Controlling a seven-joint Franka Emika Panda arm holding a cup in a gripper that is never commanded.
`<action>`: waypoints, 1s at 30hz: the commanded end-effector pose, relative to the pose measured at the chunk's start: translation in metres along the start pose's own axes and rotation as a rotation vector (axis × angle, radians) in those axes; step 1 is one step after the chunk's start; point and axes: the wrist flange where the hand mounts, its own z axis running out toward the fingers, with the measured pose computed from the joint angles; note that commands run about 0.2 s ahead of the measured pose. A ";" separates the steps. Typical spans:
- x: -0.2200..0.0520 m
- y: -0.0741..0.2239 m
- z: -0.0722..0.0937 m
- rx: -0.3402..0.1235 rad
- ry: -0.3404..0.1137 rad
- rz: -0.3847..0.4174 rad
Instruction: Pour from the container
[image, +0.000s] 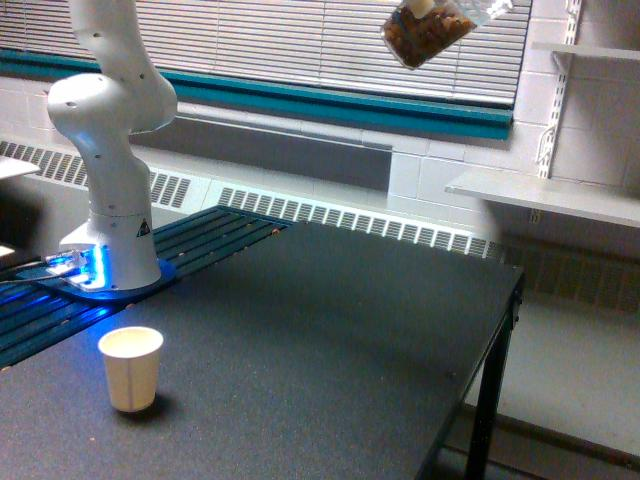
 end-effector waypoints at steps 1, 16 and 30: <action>0.015 0.032 -0.002 -0.008 0.025 -0.025; 0.023 0.138 -0.011 -0.098 0.052 -0.055; 0.002 0.241 -0.032 -0.188 0.053 -0.066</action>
